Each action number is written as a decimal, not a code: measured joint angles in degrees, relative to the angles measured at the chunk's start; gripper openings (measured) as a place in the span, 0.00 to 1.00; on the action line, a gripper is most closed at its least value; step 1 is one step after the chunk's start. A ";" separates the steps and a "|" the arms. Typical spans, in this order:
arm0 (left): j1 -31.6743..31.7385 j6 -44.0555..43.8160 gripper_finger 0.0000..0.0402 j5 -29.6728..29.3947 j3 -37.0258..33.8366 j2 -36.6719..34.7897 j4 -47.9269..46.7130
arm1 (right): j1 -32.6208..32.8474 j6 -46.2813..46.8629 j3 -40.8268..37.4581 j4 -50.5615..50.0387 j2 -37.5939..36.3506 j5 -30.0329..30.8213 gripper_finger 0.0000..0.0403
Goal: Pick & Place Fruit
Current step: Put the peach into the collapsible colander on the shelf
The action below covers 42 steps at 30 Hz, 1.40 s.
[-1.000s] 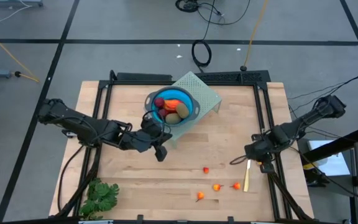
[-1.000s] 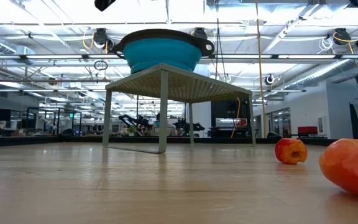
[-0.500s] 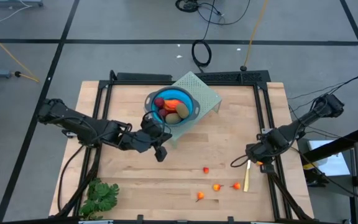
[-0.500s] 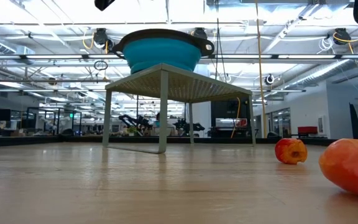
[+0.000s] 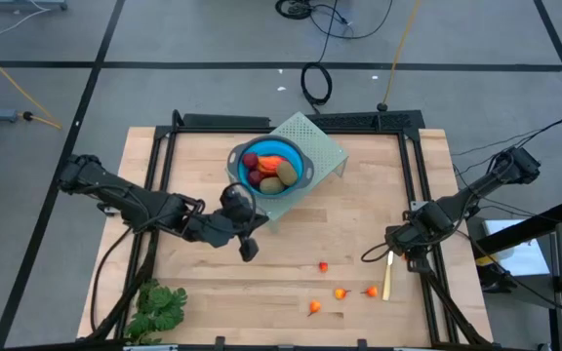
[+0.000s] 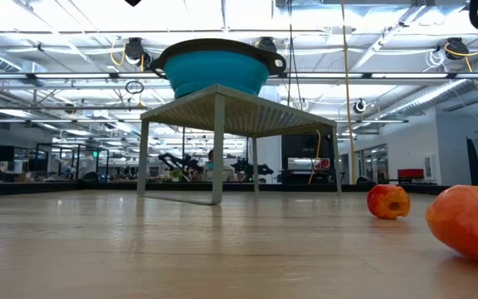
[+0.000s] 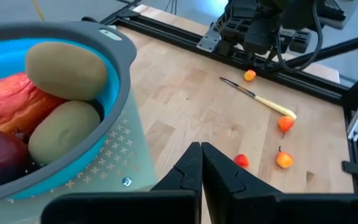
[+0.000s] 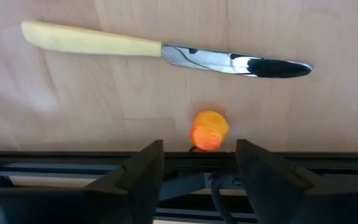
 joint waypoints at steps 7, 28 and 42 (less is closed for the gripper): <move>0.34 3.47 0.01 2.03 0.00 0.00 -0.06 | 0.00 0.80 0.00 0.23 0.00 -0.02 0.52; 0.09 9.70 0.01 15.37 -27.86 -23.41 22.39 | 0.00 4.59 -0.02 0.38 -0.02 -0.02 0.50; 0.11 12.42 0.02 19.31 -44.06 -44.61 21.56 | -0.02 9.62 -0.02 0.99 0.02 -3.04 0.51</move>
